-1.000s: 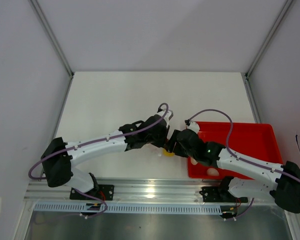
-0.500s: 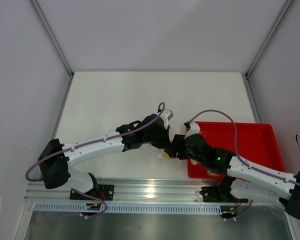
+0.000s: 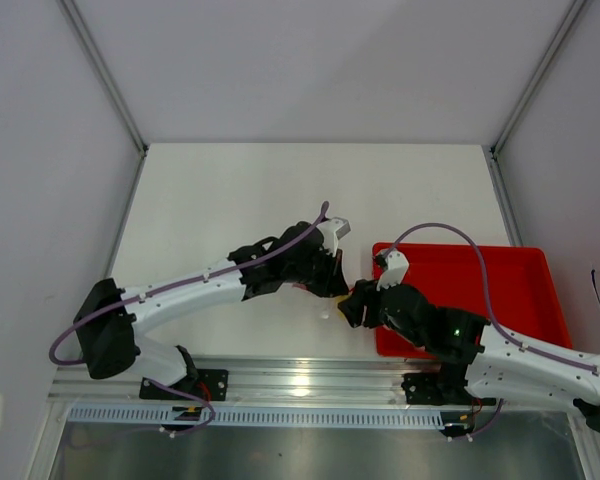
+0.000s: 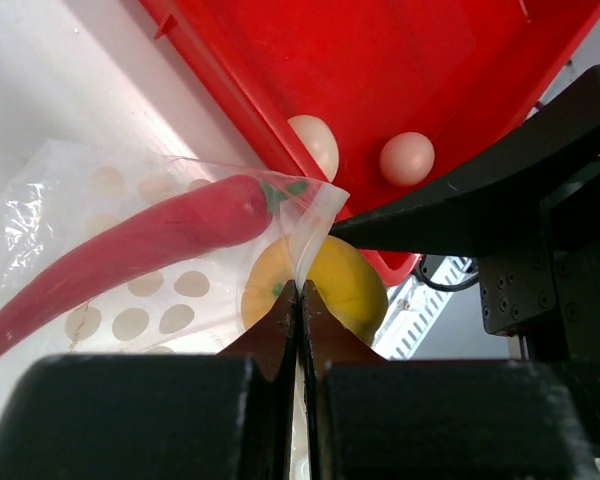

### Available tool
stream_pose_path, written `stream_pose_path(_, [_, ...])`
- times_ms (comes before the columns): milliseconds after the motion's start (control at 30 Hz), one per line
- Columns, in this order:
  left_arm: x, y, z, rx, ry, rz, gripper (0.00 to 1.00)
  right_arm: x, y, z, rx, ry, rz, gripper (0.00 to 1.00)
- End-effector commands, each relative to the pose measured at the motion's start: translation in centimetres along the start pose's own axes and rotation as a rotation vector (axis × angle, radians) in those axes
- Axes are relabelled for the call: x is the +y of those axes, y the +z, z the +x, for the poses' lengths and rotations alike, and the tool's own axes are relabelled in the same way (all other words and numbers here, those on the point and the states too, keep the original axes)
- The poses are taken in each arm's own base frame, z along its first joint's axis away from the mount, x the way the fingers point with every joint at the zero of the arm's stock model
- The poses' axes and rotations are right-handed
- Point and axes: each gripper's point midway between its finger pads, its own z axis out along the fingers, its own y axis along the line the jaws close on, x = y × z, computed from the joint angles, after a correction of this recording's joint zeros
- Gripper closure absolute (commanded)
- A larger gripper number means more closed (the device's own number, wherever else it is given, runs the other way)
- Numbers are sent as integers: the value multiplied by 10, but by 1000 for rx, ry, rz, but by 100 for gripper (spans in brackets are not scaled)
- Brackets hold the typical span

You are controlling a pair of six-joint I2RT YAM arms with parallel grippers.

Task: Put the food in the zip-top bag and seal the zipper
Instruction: Place the fake fruit in the zipper food storage bag.

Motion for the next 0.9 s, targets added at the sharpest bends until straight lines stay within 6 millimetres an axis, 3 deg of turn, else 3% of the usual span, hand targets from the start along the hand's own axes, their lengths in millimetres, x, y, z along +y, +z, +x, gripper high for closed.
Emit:
stream_pose_path(0, [-21, -7, 17, 78, -7, 119, 100, -9, -1, -43, -182, 111, 98, 97])
stream_pose_path(167, [-30, -5, 18, 87, -11, 175, 99, -26, 2, -37, -191, 267, 218, 97])
stream_pose_path(400, [-28, -5, 20, 77, -25, 171, 99, -29, -6, -43, -238, 469, 228, 100])
stream_pose_path(667, [-26, -5, 21, 22, -95, 181, 99, -10, -5, -50, -229, 624, 153, 98])
stream_pose_path(767, [-32, -7, 22, 7, -131, 225, 99, -1, -2, -51, -214, 678, 134, 98])
stream_pose_path(867, [-39, -9, 18, -24, -153, 265, 100, 6, 3, -50, -194, 767, 135, 93])
